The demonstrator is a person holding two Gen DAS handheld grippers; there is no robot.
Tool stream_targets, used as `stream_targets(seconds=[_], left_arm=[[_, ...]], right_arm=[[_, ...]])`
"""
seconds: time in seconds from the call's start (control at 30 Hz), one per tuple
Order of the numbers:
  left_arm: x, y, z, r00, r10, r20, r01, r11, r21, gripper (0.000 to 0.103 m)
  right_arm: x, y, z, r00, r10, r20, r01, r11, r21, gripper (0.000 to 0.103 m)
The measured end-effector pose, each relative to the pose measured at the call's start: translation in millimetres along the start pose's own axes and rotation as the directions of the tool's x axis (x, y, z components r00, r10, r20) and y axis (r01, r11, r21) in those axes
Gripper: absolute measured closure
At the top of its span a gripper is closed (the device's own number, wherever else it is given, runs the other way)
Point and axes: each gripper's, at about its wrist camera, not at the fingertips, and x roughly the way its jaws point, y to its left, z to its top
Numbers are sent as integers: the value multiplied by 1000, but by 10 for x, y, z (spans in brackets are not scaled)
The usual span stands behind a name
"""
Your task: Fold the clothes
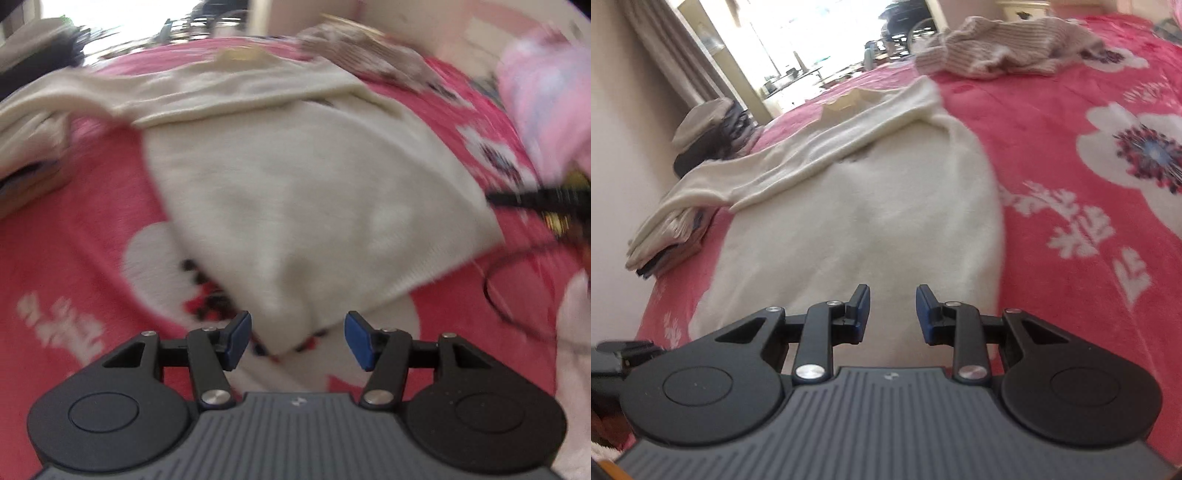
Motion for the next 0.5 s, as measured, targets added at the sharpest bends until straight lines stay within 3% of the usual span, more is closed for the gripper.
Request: stream_targets(seconds=[0.27,0.4,0.5], left_arm=[[-237,543,143,994,76,83,-56,972,-227,45],[-414,886,305,978,147,147,-87,932,-351,44],[-608,1219,433,953,211,216,-94,887,-453,43]], right_arm=[[168,292,0,998,58,-34,-60,996,-61,76],[292,509,72,994,99,-41,-103,989,-104,76],[491,724,126,989,134,-59,-141,979,-149,76]])
